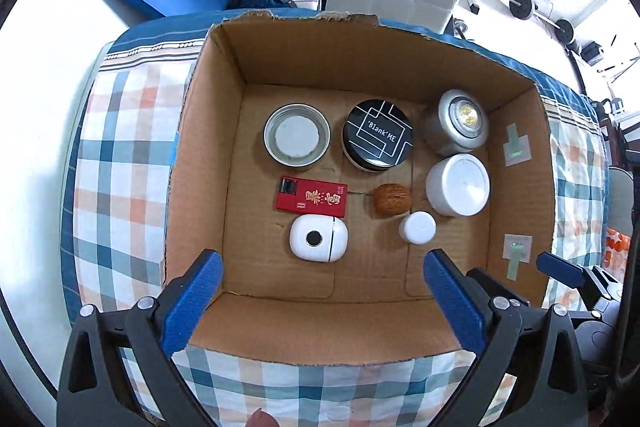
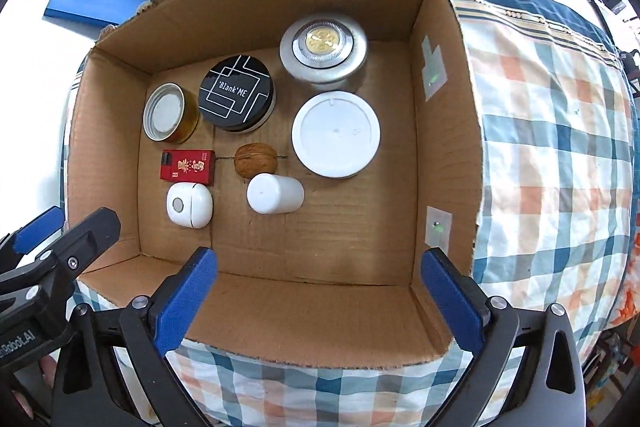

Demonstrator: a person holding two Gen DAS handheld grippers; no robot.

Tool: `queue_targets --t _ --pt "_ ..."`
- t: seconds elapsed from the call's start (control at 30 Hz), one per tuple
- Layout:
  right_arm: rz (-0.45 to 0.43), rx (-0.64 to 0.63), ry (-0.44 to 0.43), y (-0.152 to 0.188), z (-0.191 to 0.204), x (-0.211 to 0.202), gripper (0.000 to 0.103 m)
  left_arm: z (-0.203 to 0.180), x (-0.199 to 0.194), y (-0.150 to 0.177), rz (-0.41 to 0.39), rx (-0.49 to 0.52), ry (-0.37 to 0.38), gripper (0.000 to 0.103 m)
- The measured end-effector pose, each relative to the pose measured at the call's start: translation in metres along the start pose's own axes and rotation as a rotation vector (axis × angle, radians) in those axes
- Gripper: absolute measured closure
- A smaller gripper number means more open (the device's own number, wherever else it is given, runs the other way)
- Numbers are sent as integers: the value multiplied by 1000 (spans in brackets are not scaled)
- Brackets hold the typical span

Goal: Organize rigid objects

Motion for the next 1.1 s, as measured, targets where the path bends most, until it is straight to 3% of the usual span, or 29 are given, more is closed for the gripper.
queue_targets --t 0.13,0.27,0.5,0.7,1.1 --pt "-9 -7 8 3 -1 -8 0 -2 -9 3 -14 2 -6 0" --pt "-62 -21 12 9 0 -30 0 -5 -39 8 -84 16 -35 0" --pt "-189 -39 0 33 -3 -103 0 -11 -108 24 -226 26 -75 0" --pt "-265 -36 -26 62 -11 -163 0 -20 -161 43 -312 25 -61 0" --pt "-394 -21 -31 122 -34 -259 0 -41 -238 88 -387 46 -77 0"
Point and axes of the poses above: each gripper's, at about its wrist camera, not at the fingertips, and x roughly the way its jaws point, z to its left, y to its underside, the point moved 9 cm from there along x, roughly the way its jaws point, and after that the axes turned 5 degrees about x, right-handed, at the moved point
